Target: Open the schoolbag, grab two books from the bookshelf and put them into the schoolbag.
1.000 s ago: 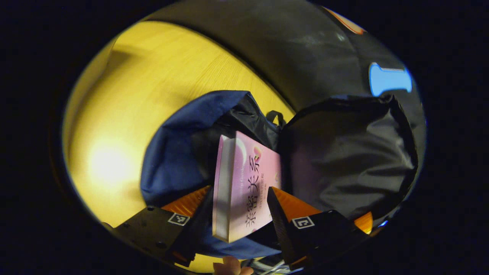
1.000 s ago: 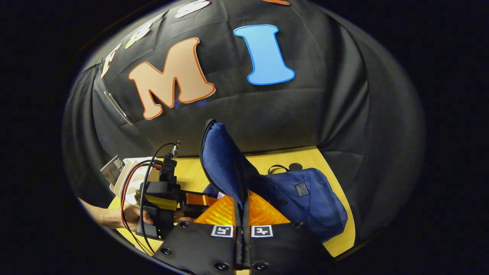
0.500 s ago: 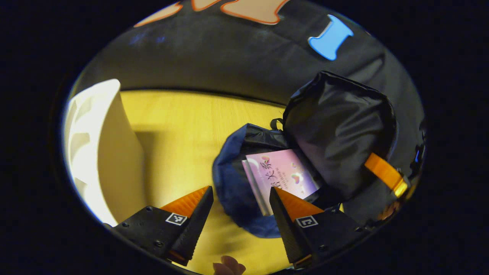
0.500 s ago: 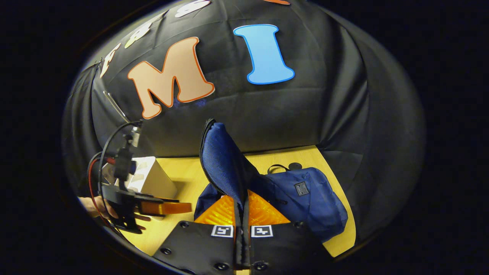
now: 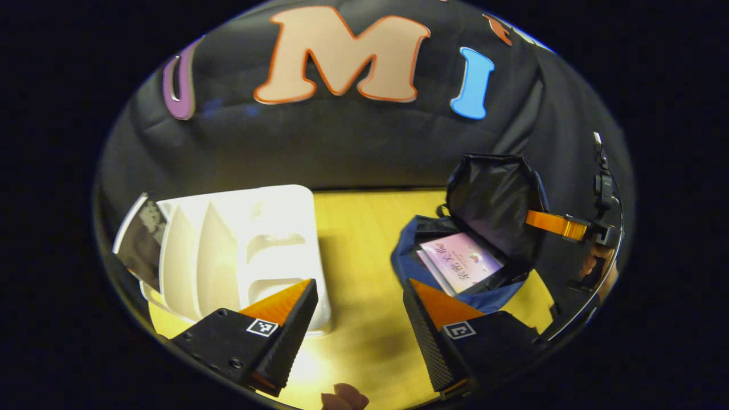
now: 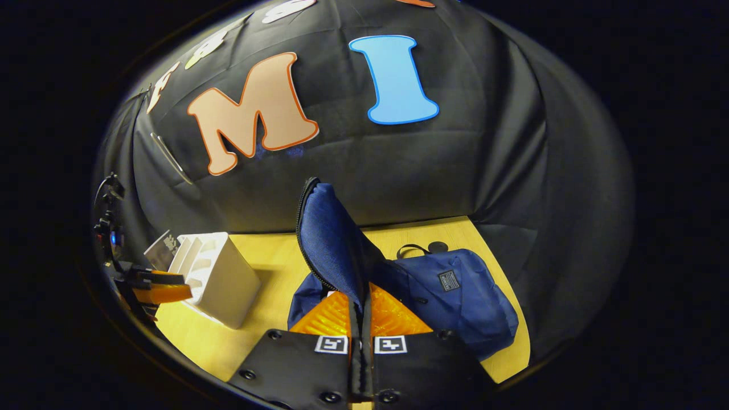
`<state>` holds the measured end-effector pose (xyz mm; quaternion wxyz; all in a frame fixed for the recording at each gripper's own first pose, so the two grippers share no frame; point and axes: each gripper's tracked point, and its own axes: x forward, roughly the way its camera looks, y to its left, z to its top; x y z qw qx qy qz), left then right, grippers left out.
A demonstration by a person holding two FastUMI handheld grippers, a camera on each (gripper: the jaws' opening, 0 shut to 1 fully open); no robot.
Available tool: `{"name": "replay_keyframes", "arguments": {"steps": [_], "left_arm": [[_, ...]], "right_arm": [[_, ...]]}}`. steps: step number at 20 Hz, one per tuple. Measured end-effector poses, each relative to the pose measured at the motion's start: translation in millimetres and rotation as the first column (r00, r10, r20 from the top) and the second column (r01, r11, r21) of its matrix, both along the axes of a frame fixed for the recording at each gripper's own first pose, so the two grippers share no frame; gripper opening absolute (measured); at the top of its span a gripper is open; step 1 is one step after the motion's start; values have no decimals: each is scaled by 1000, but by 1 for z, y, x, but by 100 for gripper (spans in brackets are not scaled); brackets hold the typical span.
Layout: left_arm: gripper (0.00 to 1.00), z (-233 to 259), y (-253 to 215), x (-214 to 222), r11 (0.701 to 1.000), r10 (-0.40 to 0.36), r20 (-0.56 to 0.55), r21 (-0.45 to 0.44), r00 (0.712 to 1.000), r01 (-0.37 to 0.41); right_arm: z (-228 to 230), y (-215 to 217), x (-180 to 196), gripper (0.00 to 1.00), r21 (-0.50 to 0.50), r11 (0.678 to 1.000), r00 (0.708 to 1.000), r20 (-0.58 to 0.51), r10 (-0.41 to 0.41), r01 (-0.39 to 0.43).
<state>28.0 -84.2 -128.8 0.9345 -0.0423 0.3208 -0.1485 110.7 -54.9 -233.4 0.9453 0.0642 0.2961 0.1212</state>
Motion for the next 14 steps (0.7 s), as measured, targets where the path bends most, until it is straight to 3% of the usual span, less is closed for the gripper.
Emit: {"name": "replay_keyframes", "arguments": {"steps": [1, 2, 6, 9, 14], "left_arm": [[89, 7, 14, -5, 1000, 25, 23, 4, 999, -25], [88, 14, 26, -8, 999, 41, 52, 0, 998, -41], [88, 45, 85, -9, 991, 130, 150, -8, 980, -130], [92, 51, 149, -1, 977, 210, 131, 22, 969, -214], [93, 58, 249, 26, 956, 260, 120, 105, 958, -273]], "right_arm": [[-1, 2, 0, 7, -3, 1000, 1000, -2, -1, 1], [-1, 2, -1, 3, -6, 1000, 1000, -2, -3, 3], [-1, 5, 1, 3, -21, 1000, 1000, -1, -14, 14], [0, 5, -1, 4, -23, 999, 1000, 1, -29, 29], [0, 2, 0, 4, -15, 998, 998, 6, -67, 67]]}}
